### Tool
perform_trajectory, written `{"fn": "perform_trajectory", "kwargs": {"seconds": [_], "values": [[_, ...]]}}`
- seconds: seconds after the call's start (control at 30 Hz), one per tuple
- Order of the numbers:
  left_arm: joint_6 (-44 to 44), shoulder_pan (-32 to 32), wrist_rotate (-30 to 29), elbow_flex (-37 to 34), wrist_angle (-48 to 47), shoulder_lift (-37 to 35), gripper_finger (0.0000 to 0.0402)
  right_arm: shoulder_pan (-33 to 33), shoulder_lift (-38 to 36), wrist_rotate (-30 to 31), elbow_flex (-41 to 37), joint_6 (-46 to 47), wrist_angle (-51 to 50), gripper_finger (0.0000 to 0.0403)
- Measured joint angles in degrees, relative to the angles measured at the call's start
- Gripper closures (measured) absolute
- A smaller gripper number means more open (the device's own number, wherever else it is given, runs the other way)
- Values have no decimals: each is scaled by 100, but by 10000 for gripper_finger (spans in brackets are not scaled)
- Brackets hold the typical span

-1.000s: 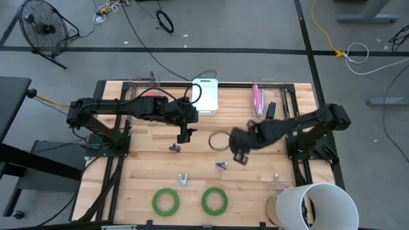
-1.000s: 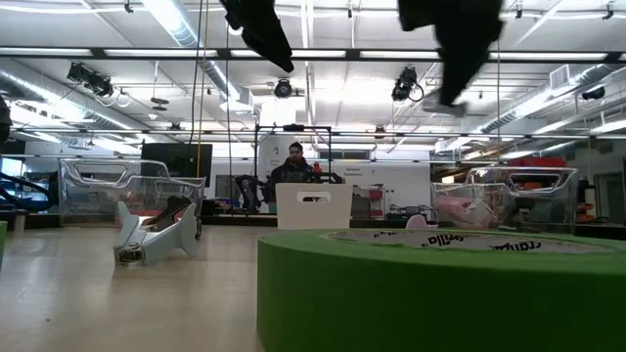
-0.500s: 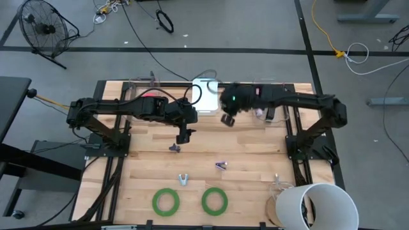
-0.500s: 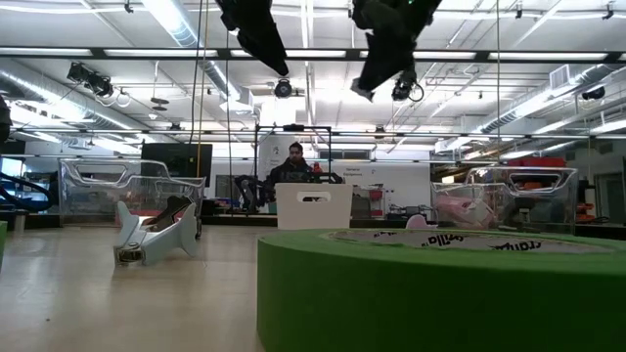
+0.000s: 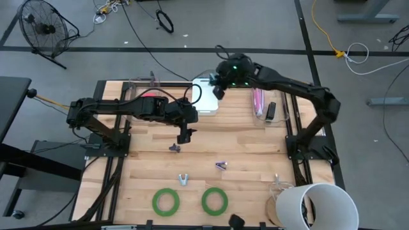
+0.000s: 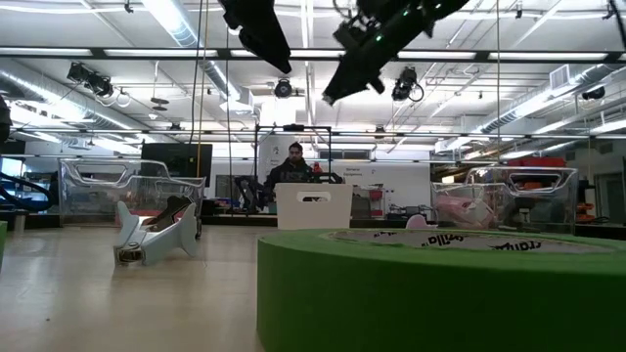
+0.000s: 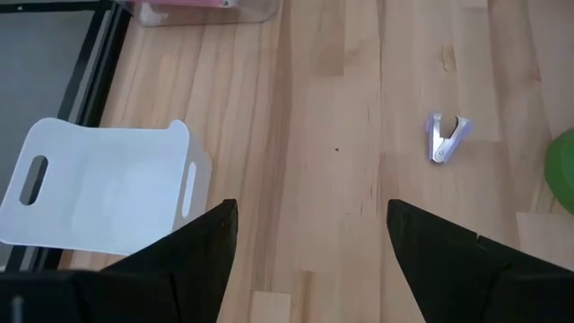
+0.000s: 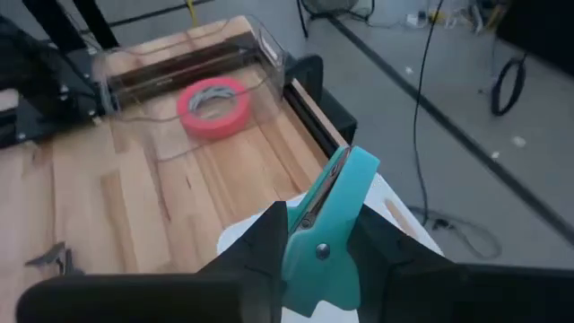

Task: Pick and place Stapler, Stapler remover, tape
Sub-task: Put the right light blue staple remover into the white bin

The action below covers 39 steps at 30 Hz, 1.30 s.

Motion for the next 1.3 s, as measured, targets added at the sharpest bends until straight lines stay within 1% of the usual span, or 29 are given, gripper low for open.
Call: {"fn": "perform_trajectory", "kwargs": {"seconds": [0.3,0.37,0.47,0.57,0.7,1.1,1.17,1.3], "values": [[-7,0,0,2,-23,0,111,-217,1527,-3,956,11,-9,324],[-42,0,0,2,-81,0,111,-322,1802,10,1046,72,-11,324],[-48,0,0,2,-249,0,111,-486,2080,209,1060,235,-72,324],[-92,0,0,2,-401,0,111,-621,2237,263,1060,416,-70,324],[-169,0,0,2,-461,0,111,-671,2309,151,1062,444,-72,324],[-199,0,0,2,-464,0,111,-509,2311,143,1064,321,-340,323],[-199,0,-2,2,-468,0,111,-491,2311,162,1064,310,-427,299],[-196,0,-1,2,-474,0,111,-466,2311,159,1064,314,-486,219]]}}
